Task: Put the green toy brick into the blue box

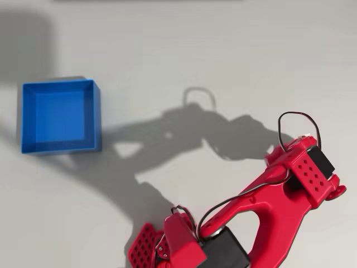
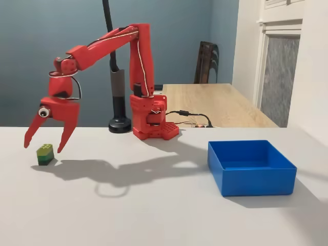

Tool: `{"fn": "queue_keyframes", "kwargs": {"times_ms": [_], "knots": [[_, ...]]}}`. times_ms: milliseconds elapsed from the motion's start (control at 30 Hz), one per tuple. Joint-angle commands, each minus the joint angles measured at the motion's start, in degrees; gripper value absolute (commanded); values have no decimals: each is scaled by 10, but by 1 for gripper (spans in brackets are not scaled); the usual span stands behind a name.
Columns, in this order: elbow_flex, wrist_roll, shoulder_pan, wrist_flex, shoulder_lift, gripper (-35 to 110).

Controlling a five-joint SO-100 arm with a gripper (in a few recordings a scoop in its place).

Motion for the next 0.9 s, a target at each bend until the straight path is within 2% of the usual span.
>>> {"fn": "queue_keyframes", "kwargs": {"times_ms": [0,533,867], "knots": [[6,11,13,-4,17,28],[52,15,19,-76,15,24],[56,23,7,-91,15,12]]}}
